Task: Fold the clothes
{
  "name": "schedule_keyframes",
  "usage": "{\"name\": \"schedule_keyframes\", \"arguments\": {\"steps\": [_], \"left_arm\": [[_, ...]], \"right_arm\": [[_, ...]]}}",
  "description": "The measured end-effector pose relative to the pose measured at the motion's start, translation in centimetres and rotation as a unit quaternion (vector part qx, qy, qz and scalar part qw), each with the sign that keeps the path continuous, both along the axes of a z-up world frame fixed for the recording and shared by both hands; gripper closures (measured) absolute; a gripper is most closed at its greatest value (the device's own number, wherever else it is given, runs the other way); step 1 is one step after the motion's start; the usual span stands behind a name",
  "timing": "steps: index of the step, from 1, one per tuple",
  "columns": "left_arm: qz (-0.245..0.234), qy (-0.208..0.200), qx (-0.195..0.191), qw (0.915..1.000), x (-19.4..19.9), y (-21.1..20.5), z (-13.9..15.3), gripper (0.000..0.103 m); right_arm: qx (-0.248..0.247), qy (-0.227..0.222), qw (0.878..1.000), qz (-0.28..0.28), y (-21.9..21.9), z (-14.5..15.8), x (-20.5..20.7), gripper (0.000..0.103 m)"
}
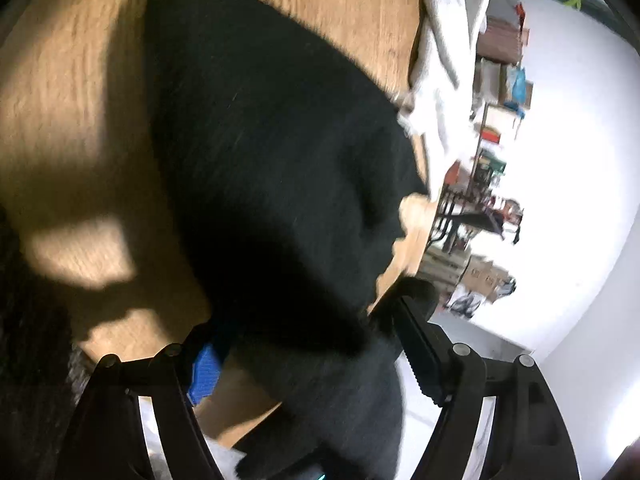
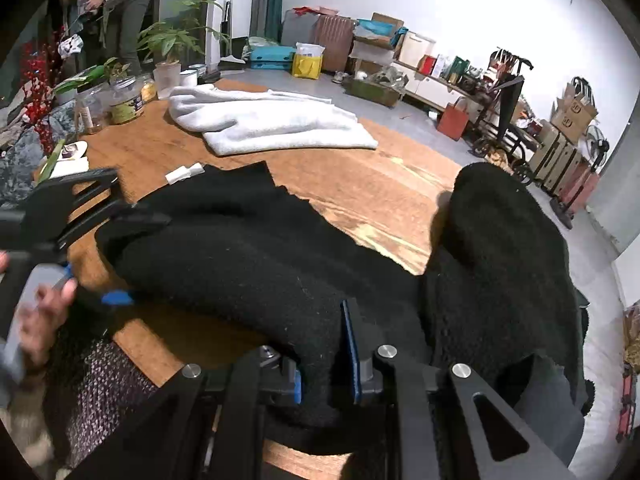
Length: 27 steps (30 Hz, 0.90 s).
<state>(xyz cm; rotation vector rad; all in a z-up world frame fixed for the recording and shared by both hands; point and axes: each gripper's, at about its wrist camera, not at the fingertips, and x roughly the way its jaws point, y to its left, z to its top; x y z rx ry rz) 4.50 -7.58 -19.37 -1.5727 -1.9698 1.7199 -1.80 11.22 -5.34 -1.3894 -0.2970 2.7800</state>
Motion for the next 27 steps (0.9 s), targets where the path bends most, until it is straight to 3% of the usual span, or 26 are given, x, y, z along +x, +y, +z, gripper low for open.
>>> {"name": "schedule_keyframes", "arguments": {"steps": [2, 4, 8, 13, 16, 21, 23, 25, 27], "left_arm": [[0.011, 0.011, -0.02, 0.9997, -0.6, -0.3, 0.0, 0.034], [0.007, 0.022, -0.049, 0.9985, -1.1, -0.4, 0.5, 0.073], [-0.011, 0.07, -0.102, 0.9922, -2.1, -0.4, 3.2, 0.082], [-0.045, 0.175, -0.139, 0.9736, -4.3, 1.6, 12.3, 0.082], [-0.073, 0.236, -0.174, 0.9534, -6.5, 5.2, 19.5, 0.082], [-0.13, 0.324, -0.153, 0.9244, -11.0, 15.2, 29.3, 0.082], [-0.15, 0.383, -0.13, 0.902, -11.8, 19.6, 32.4, 0.082], [-0.174, 0.442, -0.106, 0.8734, -12.0, 24.0, 34.7, 0.082], [-0.209, 0.445, -0.097, 0.8655, -11.8, 27.8, 33.7, 0.082]], "right_arm": [[-0.009, -0.001, 1.0, -0.001, 0.5, -0.2, 0.2, 0.085], [-0.014, -0.005, 1.0, 0.001, 0.7, -0.5, 0.3, 0.085], [0.0, 0.0, 1.0, 0.016, 0.7, -0.4, 0.1, 0.086], [0.009, 0.045, 0.999, 0.023, 2.1, 2.6, -0.4, 0.09], [0.032, 0.092, 0.995, 0.014, 5.0, 6.8, -1.6, 0.091], [0.102, 0.155, 0.98, -0.075, 12.4, 13.9, -3.8, 0.091], [0.147, 0.198, 0.962, -0.121, 15.7, 17.9, -3.6, 0.091], [0.196, 0.249, 0.937, -0.148, 18.1, 21.1, -2.5, 0.091], [0.238, 0.258, 0.918, -0.182, 21.2, 22.4, -1.7, 0.091]]}}
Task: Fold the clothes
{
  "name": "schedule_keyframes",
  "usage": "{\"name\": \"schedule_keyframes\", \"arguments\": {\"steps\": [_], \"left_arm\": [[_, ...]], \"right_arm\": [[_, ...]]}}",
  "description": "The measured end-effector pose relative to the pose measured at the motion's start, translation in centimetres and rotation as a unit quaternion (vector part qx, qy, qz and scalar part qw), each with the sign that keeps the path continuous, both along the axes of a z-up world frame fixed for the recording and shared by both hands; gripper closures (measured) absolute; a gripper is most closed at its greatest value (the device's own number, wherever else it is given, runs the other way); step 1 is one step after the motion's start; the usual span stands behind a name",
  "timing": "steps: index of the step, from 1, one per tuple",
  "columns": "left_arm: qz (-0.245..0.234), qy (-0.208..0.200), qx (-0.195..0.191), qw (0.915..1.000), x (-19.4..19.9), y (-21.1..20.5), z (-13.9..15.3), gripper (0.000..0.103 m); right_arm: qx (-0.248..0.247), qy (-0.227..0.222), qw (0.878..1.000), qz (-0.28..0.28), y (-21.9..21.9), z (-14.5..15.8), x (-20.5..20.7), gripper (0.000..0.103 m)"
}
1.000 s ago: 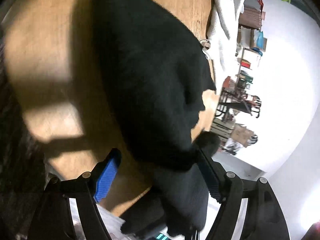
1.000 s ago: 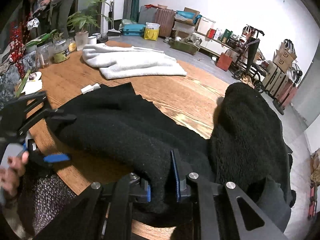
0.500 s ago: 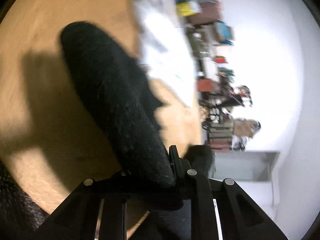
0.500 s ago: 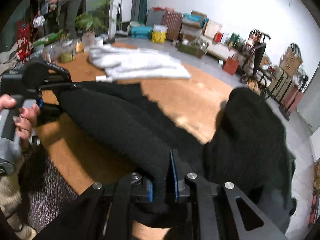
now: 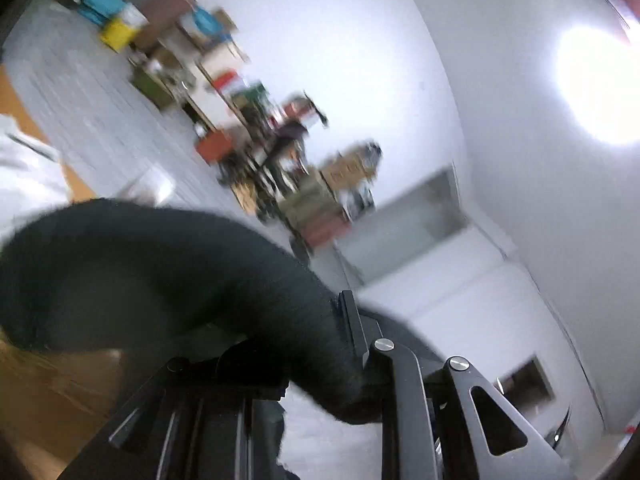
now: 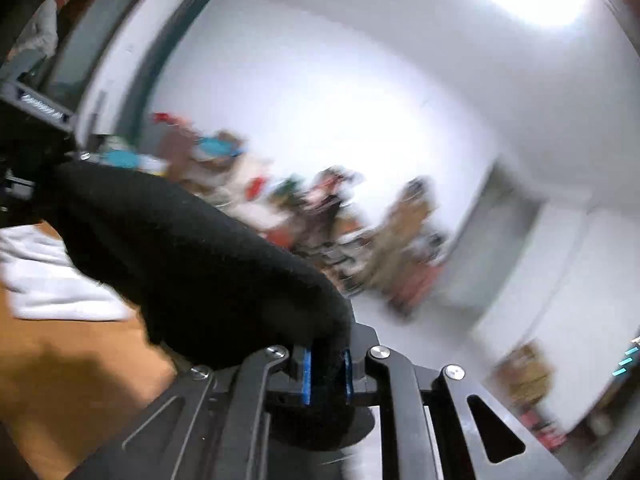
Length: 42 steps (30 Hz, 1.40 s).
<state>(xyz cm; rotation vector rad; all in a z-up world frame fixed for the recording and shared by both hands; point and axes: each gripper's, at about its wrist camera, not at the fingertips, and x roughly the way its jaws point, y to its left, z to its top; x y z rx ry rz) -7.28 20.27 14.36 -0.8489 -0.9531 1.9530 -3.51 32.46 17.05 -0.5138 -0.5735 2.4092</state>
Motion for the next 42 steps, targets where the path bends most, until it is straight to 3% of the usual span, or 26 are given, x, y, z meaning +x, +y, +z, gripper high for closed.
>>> {"name": "schedule_keyframes", "arguments": {"steps": [2, 4, 5, 7, 9, 10, 12, 13, 16, 18, 21, 23, 24, 25, 26, 27, 29, 32, 33, 35, 36, 38, 40, 42], "left_arm": [[-0.04, -0.033, -0.044, 0.9977, 0.4, 4.2, -3.6, 0.082], [-0.079, -0.085, -0.103, 0.9879, 1.0, 7.6, -9.0, 0.075], [-0.099, -0.122, -0.138, 0.9779, 1.5, 8.9, -12.1, 0.073], [-0.136, -0.205, -0.203, 0.9476, 2.8, 10.5, -17.9, 0.068], [-0.171, -0.295, -0.259, 0.9036, 4.1, 11.1, -23.4, 0.067], [-0.187, -0.324, -0.264, 0.8892, 4.7, 10.7, -25.0, 0.067], [-0.216, -0.322, -0.248, 0.8878, 5.2, 9.1, -25.1, 0.065], [-0.214, -0.31, -0.265, 0.8875, 4.9, 8.3, -24.2, 0.058], [-0.193, -0.265, -0.31, 0.8925, 4.7, 6.2, -20.8, 0.035], [-0.176, -0.223, -0.32, 0.9038, 5.0, 4.9, -18.3, 0.035], [-0.155, -0.145, -0.294, 0.932, 6.2, 4.2, -15.4, 0.034], [-0.125, -0.018, -0.274, 0.9535, 7.5, 4.1, -12.9, 0.034], [-0.108, 0.052, -0.283, 0.9516, 8.6, 3.9, -12.1, 0.034], [-0.092, 0.112, -0.298, 0.9434, 10.5, 3.5, -11.8, 0.031], [-0.076, 0.171, -0.313, 0.9312, 12.3, 3.0, -11.5, 0.027], [-0.068, 0.2, -0.329, 0.9205, 14.5, 2.3, -12.2, 0.022], [-0.081, 0.196, -0.337, 0.9176, 16.3, 1.1, -13.9, 0.022], [-0.111, 0.125, -0.345, 0.9237, 16.8, 0.2, -16.3, 0.022], [-0.117, 0.117, -0.358, 0.9187, 17.5, 0.0, -16.4, 0.022], [-0.112, 0.145, -0.383, 0.9051, 19.6, 0.5, -16.3, 0.022], [-0.104, 0.166, -0.398, 0.8959, 20.9, 0.2, -16.0, 0.022], [-0.096, 0.184, -0.401, 0.8924, 21.7, -0.5, -15.5, 0.022], [-0.088, 0.201, -0.402, 0.8891, 22.4, -1.2, -15.0, 0.021], [-0.081, 0.203, -0.389, 0.895, 23.6, -3.0, -13.9, 0.021]], "right_arm": [[-0.024, -0.028, 0.998, -0.048, 3.8, -1.3, 0.1, 0.09], [-0.072, -0.072, 0.99, -0.092, 7.9, -4.0, 0.0, 0.089], [-0.101, -0.1, 0.984, -0.11, 10.0, -6.6, 0.1, 0.088], [-0.166, -0.154, 0.963, -0.148, 13.8, -12.5, 0.5, 0.087], [-0.251, -0.227, 0.922, -0.19, 17.1, -19.8, 1.5, 0.075], [-0.288, -0.257, 0.899, -0.208, 18.3, -22.5, 2.4, 0.066], [-0.363, -0.288, 0.855, -0.234, 20.0, -26.8, 4.7, 0.065], [-0.397, -0.287, 0.838, -0.24, 20.8, -28.1, 6.1, 0.061], [-0.453, -0.211, 0.828, -0.252, 22.7, -26.3, 10.2, 0.035], [-0.465, -0.168, 0.832, -0.249, 23.0, -24.2, 11.7, 0.034], [-0.469, -0.114, 0.844, -0.232, 22.5, -20.8, 13.1, 0.031], [-0.478, -0.096, 0.851, -0.193, 20.2, -19.1, 12.8, 0.03], [-0.482, -0.09, 0.855, -0.169, 18.6, -18.5, 12.6, 0.029], [-0.484, -0.088, 0.859, -0.143, 16.5, -18.2, 12.6, 0.024], [-0.481, -0.083, 0.865, -0.119, 14.4, -18.1, 12.8, 0.017], [-0.47, -0.071, 0.874, -0.101, 12.1, -18.4, 13.5, 0.017], [-0.447, -0.048, 0.891, -0.064, 7.6, -19.0, 15.0, 0.016], [-0.405, -0.048, 0.912, -0.048, 2.4, -20.5, 17.5, 0.013], [-0.397, -0.053, 0.915, -0.049, 1.3, -21.0, 18.5, 0.012], [-0.383, -0.058, 0.92, -0.06, 0.0, -21.3, 20.3, 0.011], [-0.377, -0.058, 0.922, -0.066, -0.6, -21.4, 21.4, 0.011], [-0.372, -0.039, 0.923, -0.083, -1.5, -21.0, 24.9, 0.007], [-0.388, -0.024, 0.917, -0.083, -2.5, -20.4, 26.5, 0.007], [-0.409, -0.028, 0.909, -0.081, -3.1, -19.9, 27.2, 0.007]]}}
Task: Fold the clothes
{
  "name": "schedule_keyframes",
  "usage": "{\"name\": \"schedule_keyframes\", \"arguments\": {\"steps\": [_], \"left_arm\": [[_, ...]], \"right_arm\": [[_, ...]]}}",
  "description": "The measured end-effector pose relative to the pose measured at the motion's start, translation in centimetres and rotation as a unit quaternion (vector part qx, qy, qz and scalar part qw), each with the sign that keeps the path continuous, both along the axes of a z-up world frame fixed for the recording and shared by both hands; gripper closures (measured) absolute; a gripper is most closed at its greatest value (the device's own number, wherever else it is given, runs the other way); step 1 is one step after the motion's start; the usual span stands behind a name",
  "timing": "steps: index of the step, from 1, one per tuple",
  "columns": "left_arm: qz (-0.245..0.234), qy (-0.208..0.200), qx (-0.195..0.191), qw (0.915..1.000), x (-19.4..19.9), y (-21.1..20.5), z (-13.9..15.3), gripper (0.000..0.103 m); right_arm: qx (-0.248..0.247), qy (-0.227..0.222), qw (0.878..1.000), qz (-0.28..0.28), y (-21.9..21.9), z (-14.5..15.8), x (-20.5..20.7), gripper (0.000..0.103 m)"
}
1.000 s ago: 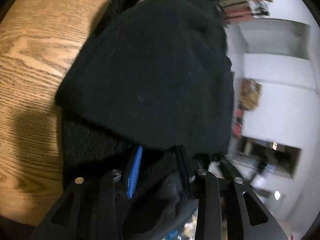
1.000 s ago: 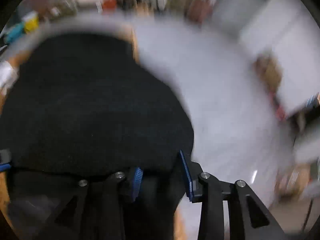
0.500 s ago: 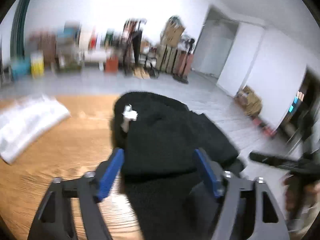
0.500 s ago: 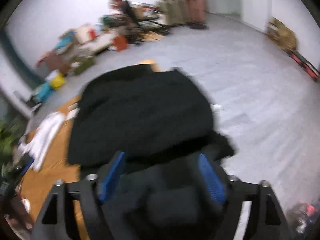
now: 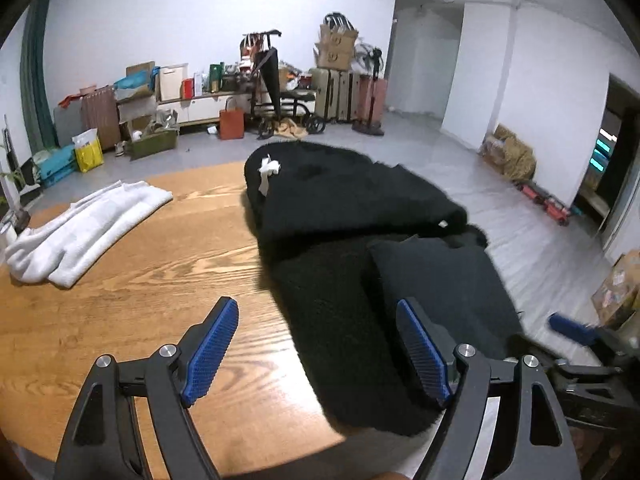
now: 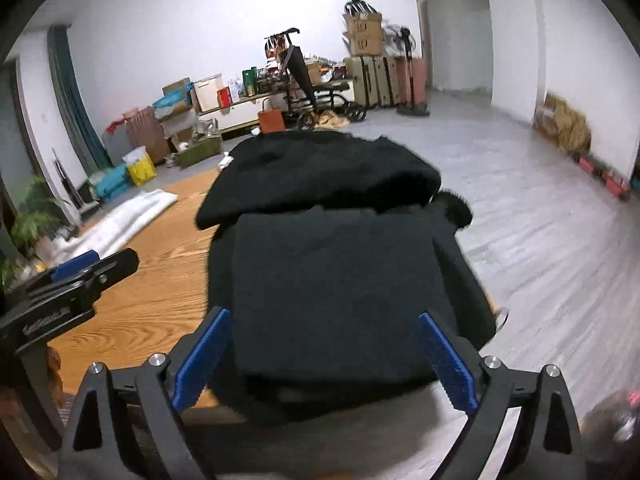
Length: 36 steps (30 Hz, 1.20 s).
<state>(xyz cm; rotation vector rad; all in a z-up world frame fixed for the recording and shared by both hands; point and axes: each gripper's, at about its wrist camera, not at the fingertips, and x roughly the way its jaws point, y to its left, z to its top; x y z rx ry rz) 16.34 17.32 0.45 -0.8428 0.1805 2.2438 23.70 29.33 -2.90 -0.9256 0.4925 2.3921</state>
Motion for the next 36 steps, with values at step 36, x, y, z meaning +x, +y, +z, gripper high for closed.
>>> {"name": "schedule_keyframes", "arguments": {"steps": [36], "left_arm": [[-0.014, 0.044, -0.012, 0.9989, 6.4, -1.6, 2.0, 0.021]], "right_arm": [[-0.048, -0.098, 0.994, 0.033, -3.2, -5.3, 2.7, 0.007]]}}
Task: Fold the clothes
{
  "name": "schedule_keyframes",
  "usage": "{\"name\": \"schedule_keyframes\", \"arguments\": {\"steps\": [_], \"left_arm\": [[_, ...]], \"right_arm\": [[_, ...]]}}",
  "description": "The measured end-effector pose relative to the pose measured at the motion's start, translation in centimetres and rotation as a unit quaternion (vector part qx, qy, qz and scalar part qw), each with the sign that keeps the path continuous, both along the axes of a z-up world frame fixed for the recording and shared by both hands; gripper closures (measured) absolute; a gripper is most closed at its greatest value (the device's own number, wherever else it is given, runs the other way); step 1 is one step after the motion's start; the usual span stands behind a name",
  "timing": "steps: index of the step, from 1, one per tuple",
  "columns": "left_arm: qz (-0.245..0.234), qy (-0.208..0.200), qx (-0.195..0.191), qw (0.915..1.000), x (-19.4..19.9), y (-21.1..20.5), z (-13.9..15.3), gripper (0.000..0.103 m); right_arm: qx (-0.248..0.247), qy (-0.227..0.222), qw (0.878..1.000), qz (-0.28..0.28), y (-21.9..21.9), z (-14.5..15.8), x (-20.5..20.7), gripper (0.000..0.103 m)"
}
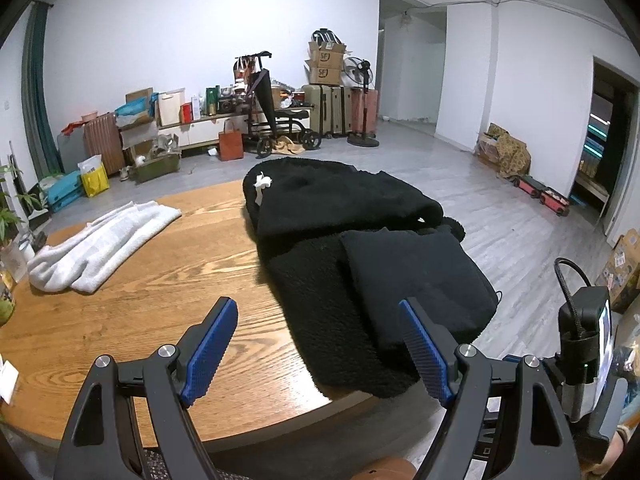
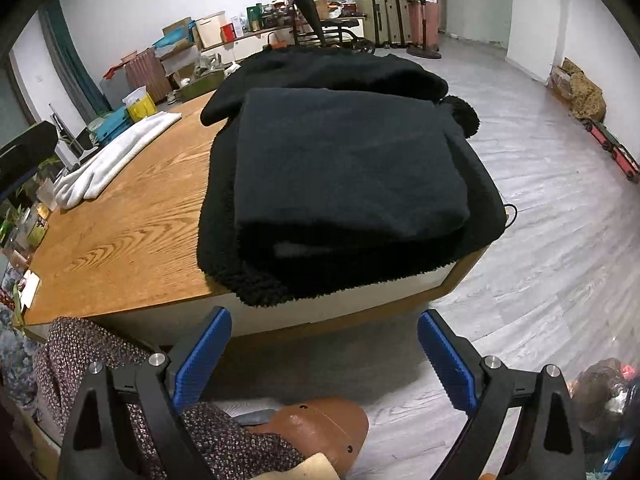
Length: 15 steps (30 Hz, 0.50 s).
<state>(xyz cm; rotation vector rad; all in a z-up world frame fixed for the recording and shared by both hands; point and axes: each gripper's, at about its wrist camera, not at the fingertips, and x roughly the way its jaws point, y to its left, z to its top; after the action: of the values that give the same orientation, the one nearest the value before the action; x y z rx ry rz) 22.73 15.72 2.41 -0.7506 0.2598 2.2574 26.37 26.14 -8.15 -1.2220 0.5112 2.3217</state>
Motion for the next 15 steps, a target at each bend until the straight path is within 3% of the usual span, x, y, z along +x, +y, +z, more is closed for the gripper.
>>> {"name": "schedule_keyframes", "arguments": {"steps": [15], "left_arm": [[-0.017, -0.007, -0.012, 0.9998, -0.6, 2.1, -1.1, 0.021]], "right_arm": [[-0.02, 0.005, 1.0, -0.013, 1.3, -0.9, -0.4, 0.007]]}}
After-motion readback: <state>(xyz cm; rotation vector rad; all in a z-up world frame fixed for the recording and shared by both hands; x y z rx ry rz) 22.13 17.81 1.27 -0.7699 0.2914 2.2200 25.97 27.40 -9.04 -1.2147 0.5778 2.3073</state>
